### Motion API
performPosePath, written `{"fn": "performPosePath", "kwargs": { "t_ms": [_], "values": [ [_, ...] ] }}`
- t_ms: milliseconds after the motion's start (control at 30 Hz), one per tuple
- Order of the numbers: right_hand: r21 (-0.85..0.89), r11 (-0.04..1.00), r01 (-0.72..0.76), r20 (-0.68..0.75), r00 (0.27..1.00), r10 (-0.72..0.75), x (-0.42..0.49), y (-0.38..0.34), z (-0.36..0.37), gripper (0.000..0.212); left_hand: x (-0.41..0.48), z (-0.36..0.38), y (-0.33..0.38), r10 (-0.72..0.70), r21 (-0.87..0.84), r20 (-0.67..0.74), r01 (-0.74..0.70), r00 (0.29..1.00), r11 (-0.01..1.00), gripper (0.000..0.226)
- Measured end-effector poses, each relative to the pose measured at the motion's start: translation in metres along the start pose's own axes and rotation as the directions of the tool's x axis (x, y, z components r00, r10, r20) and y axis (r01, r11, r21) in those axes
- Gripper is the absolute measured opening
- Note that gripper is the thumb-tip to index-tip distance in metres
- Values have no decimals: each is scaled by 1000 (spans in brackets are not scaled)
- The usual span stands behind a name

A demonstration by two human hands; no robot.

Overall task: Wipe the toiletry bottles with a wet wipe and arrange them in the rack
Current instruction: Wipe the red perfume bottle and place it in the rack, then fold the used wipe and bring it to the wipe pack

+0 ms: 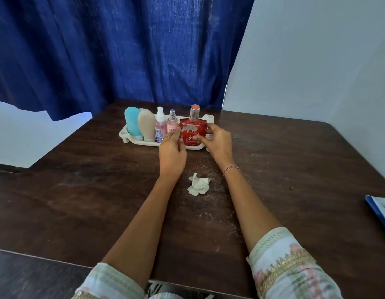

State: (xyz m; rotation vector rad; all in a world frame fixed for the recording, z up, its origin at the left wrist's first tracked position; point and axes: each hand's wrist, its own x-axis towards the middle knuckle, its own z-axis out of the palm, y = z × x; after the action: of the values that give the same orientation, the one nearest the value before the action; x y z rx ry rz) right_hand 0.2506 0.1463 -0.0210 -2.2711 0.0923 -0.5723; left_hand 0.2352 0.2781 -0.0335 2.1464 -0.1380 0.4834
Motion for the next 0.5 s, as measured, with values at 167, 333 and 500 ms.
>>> {"fn": "performPosePath", "kwargs": {
  "t_ms": [167, 333, 500],
  "values": [
    [33, 999, -32, 33, 999, 31, 0, -1, -1, 61, -1, 0, 0, 17, -7, -22, -18, 1000, 1000, 40],
    [112, 992, -54, 63, 997, 47, -1, 3, -2, 61, -3, -1, 0, 39, -16, -57, -40, 998, 999, 38],
    [150, 988, -34, -40, 998, 40, -1, 7, 0, 60, -3, -4, 1, 62, -21, -83, -64, 995, 998, 37]
  ]
}}
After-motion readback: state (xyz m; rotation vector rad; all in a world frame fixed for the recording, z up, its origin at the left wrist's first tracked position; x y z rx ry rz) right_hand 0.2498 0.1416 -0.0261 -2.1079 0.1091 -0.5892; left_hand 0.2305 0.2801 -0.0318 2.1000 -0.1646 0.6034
